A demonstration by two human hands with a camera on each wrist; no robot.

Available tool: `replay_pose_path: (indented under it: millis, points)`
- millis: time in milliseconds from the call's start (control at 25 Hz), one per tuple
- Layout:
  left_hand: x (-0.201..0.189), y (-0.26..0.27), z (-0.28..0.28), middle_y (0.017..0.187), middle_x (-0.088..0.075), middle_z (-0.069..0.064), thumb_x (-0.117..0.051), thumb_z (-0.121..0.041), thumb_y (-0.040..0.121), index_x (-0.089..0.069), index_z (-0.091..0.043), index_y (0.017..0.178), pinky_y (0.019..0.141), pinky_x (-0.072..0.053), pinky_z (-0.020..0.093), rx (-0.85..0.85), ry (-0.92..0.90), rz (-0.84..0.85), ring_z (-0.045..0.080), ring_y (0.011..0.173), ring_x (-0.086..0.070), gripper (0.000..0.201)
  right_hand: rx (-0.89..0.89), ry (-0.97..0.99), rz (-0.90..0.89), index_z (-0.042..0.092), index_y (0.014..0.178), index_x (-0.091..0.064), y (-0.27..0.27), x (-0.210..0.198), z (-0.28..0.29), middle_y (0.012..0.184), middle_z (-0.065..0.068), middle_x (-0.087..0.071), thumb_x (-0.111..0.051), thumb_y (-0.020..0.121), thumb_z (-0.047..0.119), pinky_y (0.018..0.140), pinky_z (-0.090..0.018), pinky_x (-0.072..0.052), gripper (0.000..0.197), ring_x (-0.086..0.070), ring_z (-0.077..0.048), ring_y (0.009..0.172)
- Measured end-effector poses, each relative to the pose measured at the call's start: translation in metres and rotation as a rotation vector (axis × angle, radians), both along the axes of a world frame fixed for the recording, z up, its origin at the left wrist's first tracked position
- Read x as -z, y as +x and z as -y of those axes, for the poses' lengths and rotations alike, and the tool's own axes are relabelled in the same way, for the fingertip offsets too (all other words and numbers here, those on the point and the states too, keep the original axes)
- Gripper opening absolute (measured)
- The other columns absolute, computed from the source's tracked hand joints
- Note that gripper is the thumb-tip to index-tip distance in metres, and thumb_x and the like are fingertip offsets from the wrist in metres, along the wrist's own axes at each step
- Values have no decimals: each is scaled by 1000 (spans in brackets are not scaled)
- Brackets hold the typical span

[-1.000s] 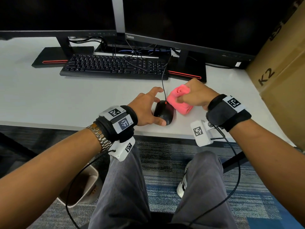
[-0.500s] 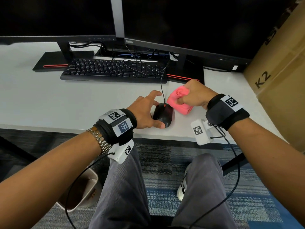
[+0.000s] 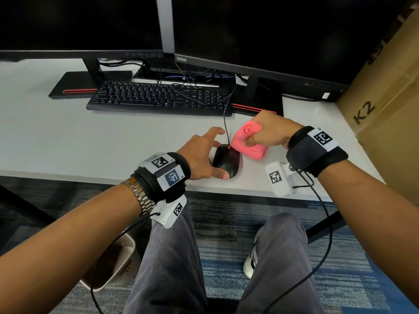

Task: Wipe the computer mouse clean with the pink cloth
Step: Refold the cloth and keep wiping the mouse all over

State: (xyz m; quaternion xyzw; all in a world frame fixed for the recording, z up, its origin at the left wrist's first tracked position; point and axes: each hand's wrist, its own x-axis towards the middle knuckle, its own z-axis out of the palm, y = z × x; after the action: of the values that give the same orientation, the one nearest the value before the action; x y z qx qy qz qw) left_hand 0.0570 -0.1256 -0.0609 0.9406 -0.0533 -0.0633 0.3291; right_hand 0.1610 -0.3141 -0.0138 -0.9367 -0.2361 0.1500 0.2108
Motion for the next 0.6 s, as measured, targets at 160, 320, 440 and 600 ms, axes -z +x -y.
replay_pose_path:
  millis: [160, 320, 440, 600]
  points:
    - [2, 0, -1, 142, -52, 3, -89, -37, 60, -24, -31, 142, 85, -51, 31, -9, -1, 1, 4, 75, -56, 105, -82, 12, 25, -9, 86, -70, -17, -2, 2, 77, -16, -60, -75, 80, 7, 64, -32, -39, 18, -49, -22, 70]
    - [1, 0, 0, 142, -51, 4, -89, -34, 61, -24, -29, 143, 75, -52, 27, -3, -14, -3, 5, 73, -59, 105, -175, 15, 20, -6, 86, -71, -33, -8, 9, 80, -23, -65, -72, 80, 5, 64, -31, -41, 13, -50, -19, 69]
    - [4, 0, 0, 139, -54, 2, -88, -39, 59, -25, -29, 143, 86, -51, 34, -16, -6, 8, 15, 83, -56, 105, -212, 8, 42, -5, 89, -72, -34, -11, 10, 91, -26, -70, -70, 79, 5, 65, -42, -50, 14, -54, -20, 71]
    - [8, -1, 6, 134, -56, 2, -86, -43, 61, -26, -28, 141, 97, -47, 42, -40, 16, 33, 19, 94, -51, 102, -218, 29, 122, 6, 89, -76, -40, -9, 11, 86, -13, -75, -68, 79, 8, 75, -40, -55, 13, -68, -26, 81]
